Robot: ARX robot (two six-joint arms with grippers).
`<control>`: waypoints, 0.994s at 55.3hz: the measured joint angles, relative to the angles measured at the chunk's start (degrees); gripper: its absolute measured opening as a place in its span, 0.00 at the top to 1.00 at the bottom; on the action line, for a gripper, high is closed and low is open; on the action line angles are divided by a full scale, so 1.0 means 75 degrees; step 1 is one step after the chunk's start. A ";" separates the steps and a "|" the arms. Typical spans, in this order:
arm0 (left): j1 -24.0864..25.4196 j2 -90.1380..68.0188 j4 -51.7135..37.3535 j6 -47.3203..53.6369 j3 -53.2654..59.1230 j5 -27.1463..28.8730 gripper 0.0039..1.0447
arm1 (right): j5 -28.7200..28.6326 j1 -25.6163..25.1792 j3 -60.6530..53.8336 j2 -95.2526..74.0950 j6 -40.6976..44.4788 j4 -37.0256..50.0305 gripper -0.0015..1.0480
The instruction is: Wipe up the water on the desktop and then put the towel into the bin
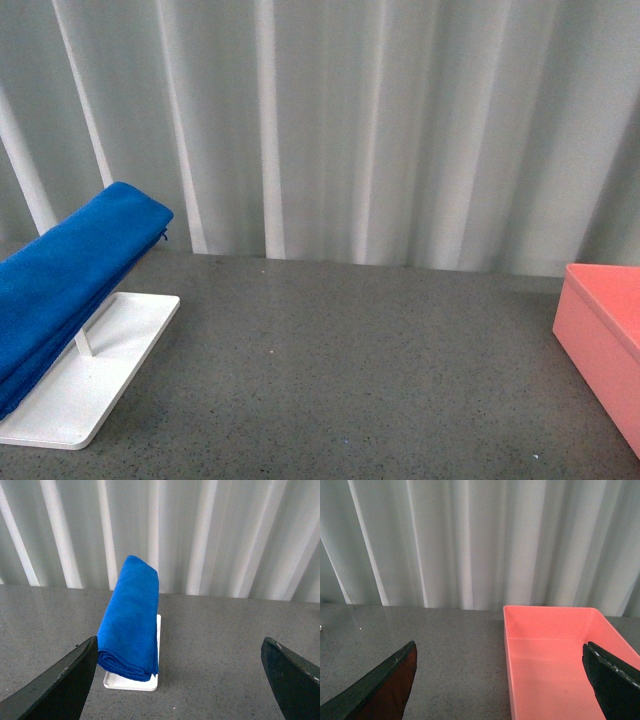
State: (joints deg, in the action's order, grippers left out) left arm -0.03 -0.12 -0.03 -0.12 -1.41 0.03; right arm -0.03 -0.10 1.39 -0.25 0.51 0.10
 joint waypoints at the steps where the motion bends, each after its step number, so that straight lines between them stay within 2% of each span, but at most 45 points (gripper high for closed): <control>1: 0.0000 0.0000 0.0000 0.0000 0.0000 0.0000 0.06 | 0.0000 0.0000 0.0000 0.0000 0.0000 0.0000 0.07; 53: 0.0000 0.0000 0.0000 0.0000 0.0000 0.0000 0.06 | 0.0000 -0.0003 0.0000 0.0000 0.0000 0.0000 0.07; 55: 0.0085 -0.0216 0.0329 0.0047 -0.0102 -0.0224 0.06 | 0.0000 0.0000 0.0000 0.0000 0.0000 0.0000 0.07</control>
State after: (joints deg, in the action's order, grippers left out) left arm 0.60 -1.74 2.44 0.23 -2.17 -1.65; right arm -0.03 -0.10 1.39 -0.25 0.51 0.10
